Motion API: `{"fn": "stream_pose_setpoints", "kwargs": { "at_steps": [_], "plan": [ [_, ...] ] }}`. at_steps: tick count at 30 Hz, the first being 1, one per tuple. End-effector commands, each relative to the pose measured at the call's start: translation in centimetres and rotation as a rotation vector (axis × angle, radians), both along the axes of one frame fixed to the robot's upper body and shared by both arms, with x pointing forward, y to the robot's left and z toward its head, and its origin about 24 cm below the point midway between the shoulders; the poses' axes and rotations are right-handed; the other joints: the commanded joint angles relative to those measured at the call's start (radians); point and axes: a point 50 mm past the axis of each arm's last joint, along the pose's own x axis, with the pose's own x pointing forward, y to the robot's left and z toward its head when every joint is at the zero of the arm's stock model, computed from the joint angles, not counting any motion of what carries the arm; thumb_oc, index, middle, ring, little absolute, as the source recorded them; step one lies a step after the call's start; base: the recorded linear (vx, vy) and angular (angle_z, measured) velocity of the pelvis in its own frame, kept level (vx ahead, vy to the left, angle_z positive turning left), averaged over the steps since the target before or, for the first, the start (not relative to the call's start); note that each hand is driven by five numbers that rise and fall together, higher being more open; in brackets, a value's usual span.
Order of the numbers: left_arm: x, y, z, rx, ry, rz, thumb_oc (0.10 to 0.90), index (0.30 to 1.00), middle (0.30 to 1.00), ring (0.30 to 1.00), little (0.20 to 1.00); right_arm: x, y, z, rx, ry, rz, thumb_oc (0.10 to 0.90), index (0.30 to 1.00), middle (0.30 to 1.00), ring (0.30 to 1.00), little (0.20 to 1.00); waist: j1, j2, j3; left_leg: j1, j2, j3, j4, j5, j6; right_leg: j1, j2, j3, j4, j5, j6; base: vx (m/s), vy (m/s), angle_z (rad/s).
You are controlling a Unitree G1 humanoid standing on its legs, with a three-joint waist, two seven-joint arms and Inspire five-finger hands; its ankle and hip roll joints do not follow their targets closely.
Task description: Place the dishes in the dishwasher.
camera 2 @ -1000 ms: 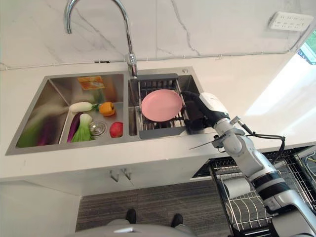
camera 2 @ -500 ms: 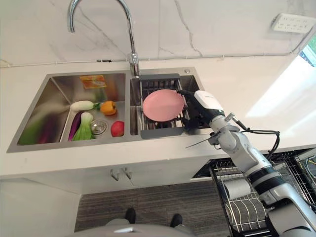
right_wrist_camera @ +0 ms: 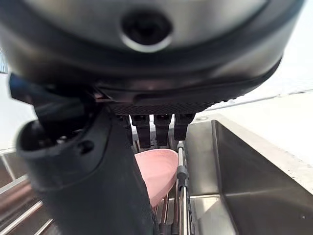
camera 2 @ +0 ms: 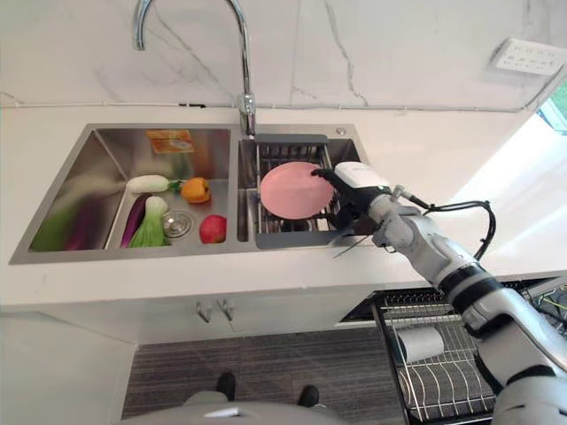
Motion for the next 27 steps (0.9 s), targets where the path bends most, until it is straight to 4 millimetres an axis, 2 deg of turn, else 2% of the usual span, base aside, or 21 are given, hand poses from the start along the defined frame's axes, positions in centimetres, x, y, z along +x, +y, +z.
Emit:
{"fn": "stream_pose_setpoints", "kwargs": {
  "at_steps": [1,5,7,8,11,15,21,25,27],
  "plan": [
    [-0.3,-0.2,-0.2,-0.005,0.048,-0.083,0.800,0.900,0.900,0.900,0.900,2.2,-0.4,6.9,-0.057,-0.222,0.002,0.800,0.900,0.900,0.900,0.900,0.042,0.044,-0.024,-0.006,0.075,-0.101,0.003,-0.066,-0.050,0.019,-0.070,-0.007,0.018,-0.067,0.079,0.00,0.000,0.00],
    [0.0,-0.3,-0.2,-0.003,0.044,-0.096,0.800,0.900,0.900,0.900,0.900,2.9,-0.1,6.0,-0.093,-0.221,-0.024,0.800,0.900,0.900,0.900,0.900,0.047,0.044,-0.022,-0.006,0.074,-0.102,0.003,-0.067,-0.049,0.020,-0.071,-0.010,0.018,-0.067,0.080,0.00,0.000,0.00],
    [0.5,-0.3,-0.2,0.007,0.034,-0.131,0.800,0.900,0.900,0.900,0.900,3.2,0.3,5.6,-0.116,-0.224,-0.024,0.800,0.900,0.900,0.900,0.900,0.051,0.045,-0.018,-0.007,0.075,-0.103,0.003,-0.068,-0.050,0.022,-0.071,-0.013,0.018,-0.070,0.081,0.00,0.000,0.00],
    [1.3,-0.3,-0.1,0.020,0.012,-0.192,0.800,0.900,0.900,0.900,0.900,3.4,0.8,5.3,-0.139,-0.236,-0.020,0.800,0.900,0.900,0.900,0.900,0.053,0.047,-0.010,-0.014,0.074,-0.105,0.003,-0.065,-0.049,0.015,-0.071,-0.012,0.018,-0.067,0.081,0.00,0.000,0.00],
    [2.0,-0.3,0.0,0.029,-0.006,-0.250,0.800,0.900,0.900,0.900,0.900,3.7,0.7,4.8,-0.183,-0.246,-0.040,0.800,0.900,0.900,0.900,0.900,0.056,0.049,-0.006,-0.021,0.072,-0.110,0.003,-0.062,-0.048,0.008,-0.073,-0.013,0.018,-0.065,0.081,0.00,0.000,0.00],
    [3.0,-0.4,0.1,0.042,-0.041,-0.328,0.800,0.900,0.900,0.900,0.900,4.1,0.2,4.4,-0.256,-0.287,-0.081,0.800,0.900,0.900,0.900,0.900,0.065,0.061,0.005,-0.035,0.067,-0.122,0.003,-0.056,-0.045,0.004,-0.073,-0.018,0.018,-0.066,0.081,-0.01,-0.009,0.02],
    [3.4,-0.4,0.2,0.059,-0.055,-0.350,0.800,0.900,0.900,0.900,0.900,4.3,-0.3,4.0,-0.270,-0.339,-0.135,0.800,0.900,0.900,0.900,0.900,0.070,0.078,0.020,-0.050,0.059,-0.135,0.003,-0.049,-0.044,-0.005,-0.078,-0.023,0.018,-0.064,0.083,-0.02,-0.006,0.06],
    [3.6,-0.5,0.2,0.070,-0.059,-0.368,0.800,0.900,0.900,0.900,0.900,4.0,-0.3,3.5,-0.290,-0.395,-0.143,0.800,0.900,0.900,0.900,0.900,0.068,0.091,0.027,-0.056,0.055,-0.137,0.003,-0.048,-0.041,-0.010,-0.083,-0.025,0.018,-0.063,0.085,-0.01,0.001,0.03],
    [4.0,-0.6,0.2,0.081,-0.068,-0.384,0.800,0.900,0.900,0.900,0.900,3.5,-0.4,2.8,-0.246,-0.452,-0.178,0.800,0.900,0.900,0.900,0.900,0.064,0.102,0.030,-0.058,0.054,-0.137,0.003,-0.049,-0.038,-0.011,-0.086,-0.025,0.018,-0.064,0.085,0.00,0.000,0.00]
  ]
}}
